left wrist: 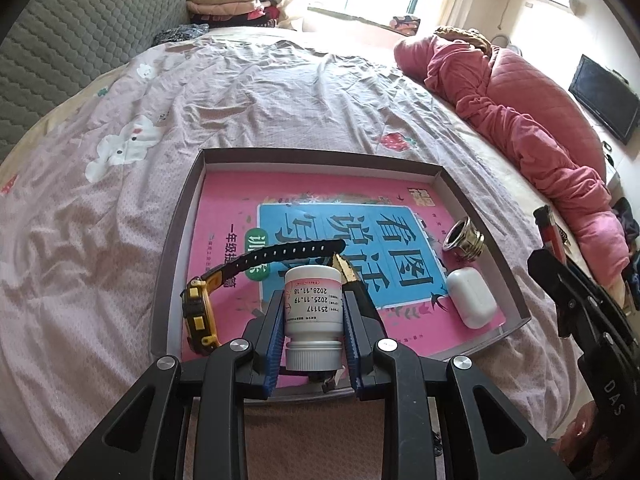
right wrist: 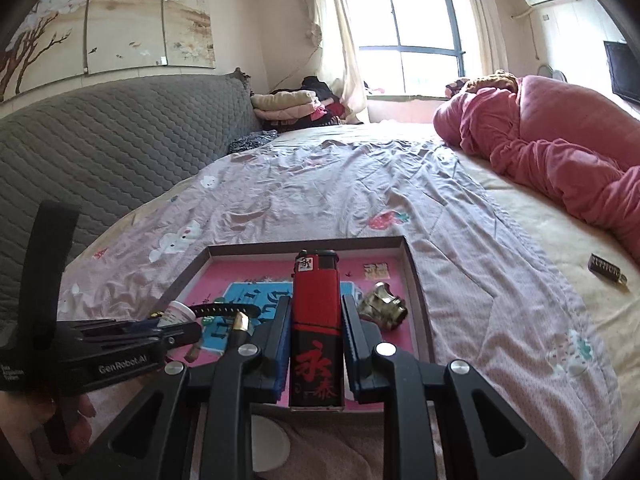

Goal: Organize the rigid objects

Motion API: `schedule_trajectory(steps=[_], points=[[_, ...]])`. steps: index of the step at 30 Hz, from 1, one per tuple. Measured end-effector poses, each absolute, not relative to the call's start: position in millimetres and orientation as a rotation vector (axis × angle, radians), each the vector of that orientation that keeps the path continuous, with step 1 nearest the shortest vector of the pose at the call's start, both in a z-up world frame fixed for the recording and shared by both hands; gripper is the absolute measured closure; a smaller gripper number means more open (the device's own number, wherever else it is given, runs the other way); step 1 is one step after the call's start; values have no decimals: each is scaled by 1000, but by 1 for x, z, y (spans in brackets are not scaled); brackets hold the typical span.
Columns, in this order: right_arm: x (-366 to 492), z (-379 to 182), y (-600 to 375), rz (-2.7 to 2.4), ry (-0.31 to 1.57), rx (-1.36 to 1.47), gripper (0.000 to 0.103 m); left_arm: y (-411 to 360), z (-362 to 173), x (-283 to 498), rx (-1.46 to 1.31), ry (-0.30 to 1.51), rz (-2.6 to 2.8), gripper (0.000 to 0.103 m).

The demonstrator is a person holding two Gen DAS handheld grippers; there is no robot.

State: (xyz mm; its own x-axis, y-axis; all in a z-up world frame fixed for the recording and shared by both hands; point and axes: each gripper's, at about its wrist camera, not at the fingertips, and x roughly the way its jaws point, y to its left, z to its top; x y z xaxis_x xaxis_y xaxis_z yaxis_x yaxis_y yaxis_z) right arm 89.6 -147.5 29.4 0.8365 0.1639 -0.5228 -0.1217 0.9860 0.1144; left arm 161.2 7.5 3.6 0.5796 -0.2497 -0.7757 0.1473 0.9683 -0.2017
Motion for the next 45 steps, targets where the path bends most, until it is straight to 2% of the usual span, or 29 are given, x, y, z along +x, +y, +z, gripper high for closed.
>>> schedule_trajectory(steps=[14,23,45], points=[[117,28,-121,196,578,-7,80,9,-3,170,-123,938,-232,76],[136,10,-113,258,682,-30,80,2,-9,172,-101,956,-245,76],[139,-14,-107,286,790,-61,80,-2,-22,181,-62,1000,-256,76]])
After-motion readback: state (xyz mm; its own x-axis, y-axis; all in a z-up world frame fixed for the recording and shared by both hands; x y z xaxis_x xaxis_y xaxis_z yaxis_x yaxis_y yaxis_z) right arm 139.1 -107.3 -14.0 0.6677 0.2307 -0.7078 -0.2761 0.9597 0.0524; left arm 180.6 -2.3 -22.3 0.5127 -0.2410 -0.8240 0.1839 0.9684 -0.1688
